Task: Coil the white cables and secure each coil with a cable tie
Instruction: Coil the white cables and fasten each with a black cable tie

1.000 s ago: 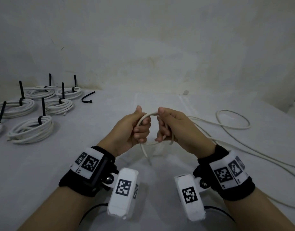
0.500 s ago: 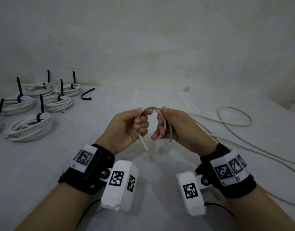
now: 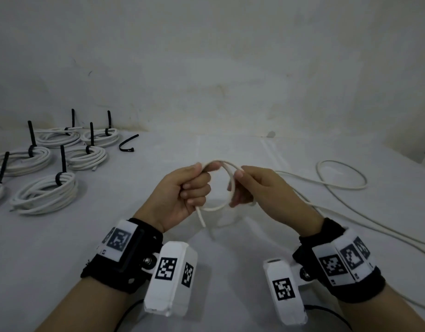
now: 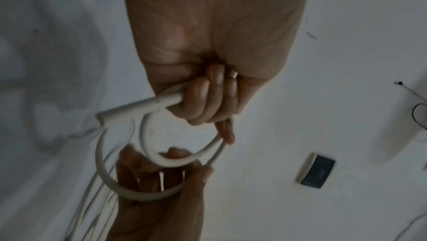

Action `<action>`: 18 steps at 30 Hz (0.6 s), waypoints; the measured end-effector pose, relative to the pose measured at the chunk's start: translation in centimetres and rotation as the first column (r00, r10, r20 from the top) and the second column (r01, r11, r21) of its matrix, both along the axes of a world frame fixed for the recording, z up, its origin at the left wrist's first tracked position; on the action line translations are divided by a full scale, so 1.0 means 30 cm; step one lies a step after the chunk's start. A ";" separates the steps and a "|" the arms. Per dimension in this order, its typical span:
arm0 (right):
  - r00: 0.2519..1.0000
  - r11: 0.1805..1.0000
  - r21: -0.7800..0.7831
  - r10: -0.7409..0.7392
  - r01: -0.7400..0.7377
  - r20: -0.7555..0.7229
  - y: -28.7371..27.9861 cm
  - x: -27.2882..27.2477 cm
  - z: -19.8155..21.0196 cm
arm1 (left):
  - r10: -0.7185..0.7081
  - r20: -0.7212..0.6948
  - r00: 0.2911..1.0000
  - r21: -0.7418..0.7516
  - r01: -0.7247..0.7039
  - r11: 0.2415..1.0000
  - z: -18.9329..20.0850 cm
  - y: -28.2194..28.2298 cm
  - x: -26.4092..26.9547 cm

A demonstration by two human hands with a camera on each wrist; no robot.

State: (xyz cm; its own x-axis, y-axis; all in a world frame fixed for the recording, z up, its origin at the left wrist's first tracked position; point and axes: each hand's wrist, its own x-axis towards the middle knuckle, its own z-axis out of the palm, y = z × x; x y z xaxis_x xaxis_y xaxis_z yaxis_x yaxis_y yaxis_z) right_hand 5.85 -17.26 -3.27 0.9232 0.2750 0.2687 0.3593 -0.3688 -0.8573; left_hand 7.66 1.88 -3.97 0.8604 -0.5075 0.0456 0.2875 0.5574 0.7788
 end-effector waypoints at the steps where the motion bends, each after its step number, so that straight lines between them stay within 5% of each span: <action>1: 0.995 0.998 -0.049 -0.037 0.041 0.090 -0.014 0.011 -0.006 | -0.003 -0.007 1.000 -0.070 0.003 0.998 -0.001 0.012 0.012; 6: 0.978 0.995 0.017 -0.099 0.097 0.183 -0.083 0.046 -0.034 | 0.100 -0.006 0.995 -0.246 -0.098 0.964 0.006 0.041 0.034; 10: 0.987 0.997 -0.075 0.006 0.006 0.159 -0.099 0.042 -0.035 | 0.215 -0.023 0.976 -0.299 -0.212 0.930 0.023 0.056 0.033; 18: 0.963 0.937 -0.344 0.028 0.068 0.267 -0.098 0.029 -0.018 | 0.283 -0.064 0.957 -0.379 -0.285 0.880 0.029 0.069 0.034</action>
